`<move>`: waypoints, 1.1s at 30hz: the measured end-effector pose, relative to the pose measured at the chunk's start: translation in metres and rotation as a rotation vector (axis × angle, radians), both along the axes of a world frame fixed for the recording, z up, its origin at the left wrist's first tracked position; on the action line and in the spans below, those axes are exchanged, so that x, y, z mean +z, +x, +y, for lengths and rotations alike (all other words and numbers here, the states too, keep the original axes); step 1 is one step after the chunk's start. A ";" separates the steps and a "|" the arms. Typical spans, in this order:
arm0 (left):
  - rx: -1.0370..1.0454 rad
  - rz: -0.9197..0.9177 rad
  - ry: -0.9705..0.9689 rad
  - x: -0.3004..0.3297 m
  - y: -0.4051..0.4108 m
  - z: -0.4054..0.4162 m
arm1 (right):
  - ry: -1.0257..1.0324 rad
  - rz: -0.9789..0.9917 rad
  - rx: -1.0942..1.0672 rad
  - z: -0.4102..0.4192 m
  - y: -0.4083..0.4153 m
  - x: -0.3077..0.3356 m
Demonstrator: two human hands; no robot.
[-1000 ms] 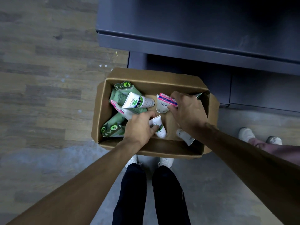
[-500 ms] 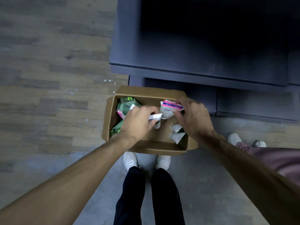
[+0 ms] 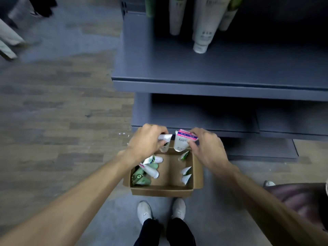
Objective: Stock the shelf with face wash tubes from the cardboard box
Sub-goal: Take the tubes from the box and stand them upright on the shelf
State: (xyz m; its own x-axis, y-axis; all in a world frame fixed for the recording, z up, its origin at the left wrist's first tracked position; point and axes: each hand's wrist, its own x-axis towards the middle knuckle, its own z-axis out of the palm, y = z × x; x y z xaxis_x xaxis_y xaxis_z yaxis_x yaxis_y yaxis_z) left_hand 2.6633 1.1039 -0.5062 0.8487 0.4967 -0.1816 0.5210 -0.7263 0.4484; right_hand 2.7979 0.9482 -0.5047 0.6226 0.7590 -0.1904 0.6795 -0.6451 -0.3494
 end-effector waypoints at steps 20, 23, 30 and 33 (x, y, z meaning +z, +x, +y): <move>-0.109 -0.232 0.150 0.168 -0.001 0.045 | 0.158 -0.211 0.019 0.023 0.005 0.158; -0.104 -0.292 0.173 0.193 -0.001 0.052 | 0.215 -0.227 0.017 0.028 0.008 0.182; -0.084 -0.359 0.244 0.230 0.004 0.063 | 0.294 -0.243 -0.012 0.039 0.022 0.220; -0.081 -0.359 0.248 0.235 0.010 0.066 | 0.288 -0.243 -0.014 0.045 0.033 0.226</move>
State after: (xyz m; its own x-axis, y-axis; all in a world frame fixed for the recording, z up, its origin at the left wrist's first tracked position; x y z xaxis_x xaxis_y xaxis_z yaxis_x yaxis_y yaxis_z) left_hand 2.6733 1.1701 -0.2713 0.8742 0.4173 0.2480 0.3008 -0.8667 0.3979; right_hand 2.8313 0.9929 -0.2788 0.6339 0.7512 0.1840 0.7568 -0.5535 -0.3476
